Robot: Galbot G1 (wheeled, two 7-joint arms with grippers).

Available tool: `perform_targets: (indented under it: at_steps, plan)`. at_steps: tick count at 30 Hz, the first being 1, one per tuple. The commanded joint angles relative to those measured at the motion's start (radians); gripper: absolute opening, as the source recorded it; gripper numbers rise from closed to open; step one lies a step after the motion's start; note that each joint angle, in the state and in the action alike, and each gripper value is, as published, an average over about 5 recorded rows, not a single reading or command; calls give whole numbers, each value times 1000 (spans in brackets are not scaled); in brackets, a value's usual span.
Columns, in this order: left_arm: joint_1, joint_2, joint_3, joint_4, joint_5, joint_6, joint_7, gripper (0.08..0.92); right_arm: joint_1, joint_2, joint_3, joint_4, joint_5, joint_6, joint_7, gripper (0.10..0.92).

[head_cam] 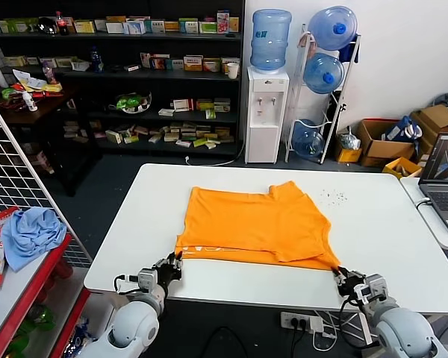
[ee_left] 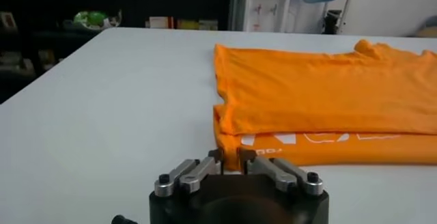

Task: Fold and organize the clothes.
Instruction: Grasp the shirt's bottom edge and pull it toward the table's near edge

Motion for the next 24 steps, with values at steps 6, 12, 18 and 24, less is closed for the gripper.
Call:
perform_targets:
  at_steps: [6, 12, 18, 24]
  plan:
    - [112, 63, -20, -169, -47, 27, -37, 99, -127, -48, 50, 138, 25, -37, 23, 126]
    - [192, 95, -28, -231, -26, 35, -48, 99, -218, -49, 82, 204, 22, -45, 38, 126]
    - [234, 120, -29, -262, -11, 49, -50, 99, -278, -49, 117, 246, 28, -55, 58, 126]
    - [245, 141, -32, -294, -12, 82, -73, 181, -292, -50, 139, 262, 56, -77, 80, 200]
